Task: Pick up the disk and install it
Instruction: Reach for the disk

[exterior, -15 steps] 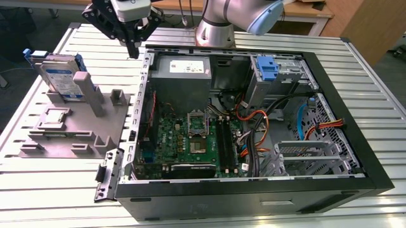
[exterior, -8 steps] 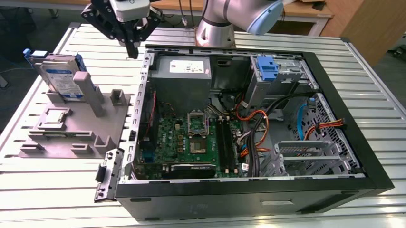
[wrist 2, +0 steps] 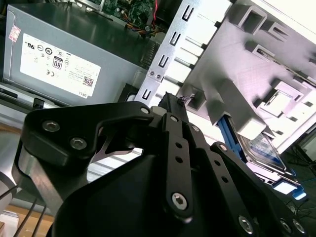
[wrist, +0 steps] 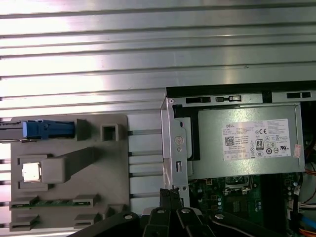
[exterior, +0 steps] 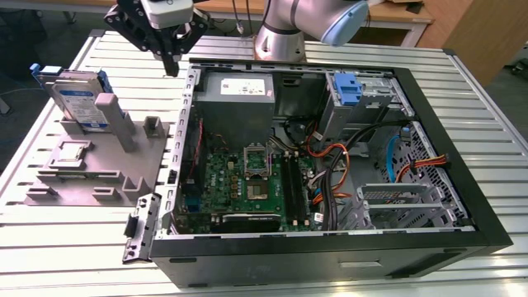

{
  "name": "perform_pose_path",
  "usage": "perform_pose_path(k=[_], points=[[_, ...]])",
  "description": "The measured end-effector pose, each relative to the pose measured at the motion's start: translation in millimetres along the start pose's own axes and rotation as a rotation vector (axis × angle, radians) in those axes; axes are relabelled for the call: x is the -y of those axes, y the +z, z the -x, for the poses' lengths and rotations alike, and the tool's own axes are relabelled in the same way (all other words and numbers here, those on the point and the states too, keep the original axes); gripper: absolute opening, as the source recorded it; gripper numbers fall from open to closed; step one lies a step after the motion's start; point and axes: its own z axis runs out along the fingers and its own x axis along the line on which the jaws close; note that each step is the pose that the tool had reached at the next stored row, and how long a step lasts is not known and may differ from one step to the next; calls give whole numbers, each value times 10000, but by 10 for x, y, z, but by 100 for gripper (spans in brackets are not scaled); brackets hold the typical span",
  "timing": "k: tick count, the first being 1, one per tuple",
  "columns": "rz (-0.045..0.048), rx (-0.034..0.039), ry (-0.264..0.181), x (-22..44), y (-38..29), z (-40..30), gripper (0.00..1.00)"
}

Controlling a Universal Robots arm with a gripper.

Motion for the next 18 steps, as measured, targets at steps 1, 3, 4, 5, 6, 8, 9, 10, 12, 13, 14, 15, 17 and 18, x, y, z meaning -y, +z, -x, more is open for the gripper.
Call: perform_pose_path(k=[1, 3, 4, 5, 6, 8, 9, 10, 12, 13, 14, 15, 17, 18], points=[[0, 0, 0, 0, 0, -2, 10], [0, 0, 0, 0, 0, -6, 10], [0, 0, 0, 1, 0, -8, 10], [0, 0, 0, 1, 0, -9, 10], [0, 0, 0, 1, 1, -11, 10], [0, 0, 0, 1, 1, -16, 10], [0, 1, 0, 1, 1, -17, 10], [0, 1, 0, 2, 1, -20, 10], [0, 1, 0, 2, 2, -26, 10], [0, 1, 1, 3, 2, -31, 10], [0, 1, 0, 3, 3, -35, 10], [0, 0, 0, 3, 3, -39, 10], [0, 1, 0, 4, 4, -49, 10], [0, 0, 0, 4, 4, -53, 10]])
